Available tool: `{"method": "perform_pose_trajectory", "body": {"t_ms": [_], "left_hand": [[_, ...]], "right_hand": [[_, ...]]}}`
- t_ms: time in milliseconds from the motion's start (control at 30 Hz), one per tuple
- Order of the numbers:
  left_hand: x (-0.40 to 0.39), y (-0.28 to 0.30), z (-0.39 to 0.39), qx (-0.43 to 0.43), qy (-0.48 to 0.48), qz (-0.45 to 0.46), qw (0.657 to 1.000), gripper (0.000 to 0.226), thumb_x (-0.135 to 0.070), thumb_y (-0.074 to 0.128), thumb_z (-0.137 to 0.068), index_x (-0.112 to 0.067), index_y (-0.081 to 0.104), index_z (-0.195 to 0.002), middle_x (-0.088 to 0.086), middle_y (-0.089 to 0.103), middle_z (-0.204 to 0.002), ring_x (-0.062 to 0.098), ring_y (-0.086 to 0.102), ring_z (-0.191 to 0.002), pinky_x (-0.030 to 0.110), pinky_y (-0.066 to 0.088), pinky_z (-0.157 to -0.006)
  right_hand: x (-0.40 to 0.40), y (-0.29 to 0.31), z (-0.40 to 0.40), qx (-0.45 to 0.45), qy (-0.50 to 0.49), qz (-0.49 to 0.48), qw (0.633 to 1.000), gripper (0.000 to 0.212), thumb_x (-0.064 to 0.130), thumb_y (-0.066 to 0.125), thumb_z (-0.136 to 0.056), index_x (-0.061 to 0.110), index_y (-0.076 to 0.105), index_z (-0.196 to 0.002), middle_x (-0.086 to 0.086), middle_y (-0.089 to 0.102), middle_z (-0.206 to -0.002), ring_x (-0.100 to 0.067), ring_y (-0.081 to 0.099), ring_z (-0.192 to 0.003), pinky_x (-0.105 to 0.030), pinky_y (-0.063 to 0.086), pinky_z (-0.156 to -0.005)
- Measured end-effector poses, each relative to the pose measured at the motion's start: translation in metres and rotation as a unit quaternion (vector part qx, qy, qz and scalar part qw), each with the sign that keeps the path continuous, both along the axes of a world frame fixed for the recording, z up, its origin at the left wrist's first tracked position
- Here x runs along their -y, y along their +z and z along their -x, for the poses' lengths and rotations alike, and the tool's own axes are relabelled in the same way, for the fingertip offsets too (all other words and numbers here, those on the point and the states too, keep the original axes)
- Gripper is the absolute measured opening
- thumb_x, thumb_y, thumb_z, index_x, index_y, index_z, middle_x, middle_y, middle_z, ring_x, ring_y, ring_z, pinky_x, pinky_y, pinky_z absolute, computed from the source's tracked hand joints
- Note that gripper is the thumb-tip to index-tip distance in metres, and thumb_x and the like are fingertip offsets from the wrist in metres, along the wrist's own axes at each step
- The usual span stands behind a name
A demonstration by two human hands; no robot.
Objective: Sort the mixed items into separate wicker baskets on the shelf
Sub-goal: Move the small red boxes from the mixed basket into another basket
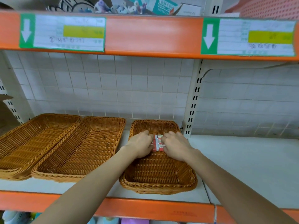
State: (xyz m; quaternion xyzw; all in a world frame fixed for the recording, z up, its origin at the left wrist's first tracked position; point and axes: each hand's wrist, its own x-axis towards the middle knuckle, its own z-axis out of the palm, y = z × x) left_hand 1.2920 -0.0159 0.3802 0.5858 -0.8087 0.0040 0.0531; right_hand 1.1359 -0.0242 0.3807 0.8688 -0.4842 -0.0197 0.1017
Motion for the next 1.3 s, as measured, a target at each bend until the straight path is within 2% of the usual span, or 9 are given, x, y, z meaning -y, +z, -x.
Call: {"method": "perform_pose_trajectory", "body": {"t_ms": [100,233,333,433,600,800,1133,1300], "left_hand": [[-0.004,0.003,0.004,-0.023,0.003,0.002,1.000,0.039,-0.025,0.042,-0.101,-0.006,0.044,-0.134,0.013,0.044,-0.132,0.027,0.044,-0.124,0.033,0.040,-0.100],[-0.010,0.004,0.014,-0.005,0.014,-0.029,0.999,0.043,-0.024,0.041,-0.100,-0.006,0.038,-0.140,0.014,0.039,-0.138,0.028,0.037,-0.130,0.037,0.034,-0.109],[-0.008,-0.002,0.023,0.027,0.035,-0.068,0.997,0.057,-0.032,0.036,-0.101,-0.005,0.022,-0.150,0.017,0.016,-0.157,0.031,0.012,-0.146,0.042,0.016,-0.119],[-0.013,0.005,0.043,0.022,0.073,-0.099,0.992,0.064,-0.043,0.026,-0.103,-0.013,0.003,-0.154,0.010,-0.004,-0.161,0.028,-0.006,-0.148,0.045,0.002,-0.121],[-0.031,0.020,0.092,-0.017,0.120,-0.094,0.988,0.069,-0.050,0.025,-0.101,-0.015,-0.002,-0.154,0.008,-0.004,-0.161,0.028,-0.005,-0.148,0.043,0.000,-0.119],[-0.053,0.019,0.162,-0.024,0.109,-0.079,0.991,0.070,-0.048,0.026,-0.102,-0.014,-0.007,-0.153,0.009,-0.009,-0.161,0.026,-0.009,-0.148,0.042,-0.002,-0.119],[-0.033,0.012,0.239,0.063,0.060,-0.078,0.993,0.072,-0.050,0.024,-0.102,-0.011,-0.007,-0.153,0.012,-0.007,-0.161,0.027,-0.007,-0.148,0.041,0.000,-0.120],[-0.021,0.007,0.282,0.068,0.000,-0.076,0.995,0.069,-0.048,0.024,-0.102,-0.011,-0.005,-0.153,0.011,-0.006,-0.161,0.026,-0.006,-0.148,0.040,-0.001,-0.120]], "right_hand": [[-0.007,0.002,0.008,0.017,-0.018,-0.005,1.000,0.044,0.031,0.041,-0.099,0.014,0.044,-0.140,-0.004,0.047,-0.136,-0.021,0.038,-0.125,-0.039,0.027,-0.106],[-0.014,0.004,0.017,0.049,-0.038,-0.029,0.998,0.052,0.038,0.035,-0.101,0.015,0.032,-0.147,-0.003,0.039,-0.147,-0.020,0.032,-0.134,-0.040,0.021,-0.113],[-0.021,0.009,0.026,0.069,-0.052,-0.083,0.993,0.062,0.046,0.026,-0.103,0.015,0.012,-0.155,-0.003,0.013,-0.161,-0.020,0.011,-0.147,-0.042,0.008,-0.119],[-0.029,0.016,0.047,0.083,-0.058,-0.125,0.987,0.068,0.054,0.018,-0.101,0.018,-0.002,-0.155,0.000,-0.006,-0.162,-0.017,-0.004,-0.149,-0.044,0.000,-0.119],[-0.035,0.013,0.100,0.089,-0.052,-0.148,0.984,0.069,0.053,0.020,-0.101,0.018,-0.006,-0.154,-0.001,-0.011,-0.162,-0.018,-0.008,-0.149,-0.046,-0.002,-0.119],[-0.044,0.005,0.172,0.062,-0.047,-0.127,0.989,0.066,0.051,0.018,-0.102,0.019,-0.007,-0.154,0.000,-0.015,-0.161,-0.018,-0.014,-0.148,-0.047,-0.005,-0.119],[-0.040,0.004,0.249,0.081,-0.113,-0.116,0.984,0.068,0.053,0.021,-0.101,0.019,-0.002,-0.155,-0.001,-0.012,-0.162,-0.018,-0.012,-0.149,-0.044,-0.004,-0.120],[-0.045,0.003,0.289,0.080,-0.160,-0.105,0.978,0.069,0.055,0.021,-0.101,0.019,-0.002,-0.155,0.000,-0.009,-0.162,-0.018,-0.010,-0.149,-0.045,-0.003,-0.120]]}}
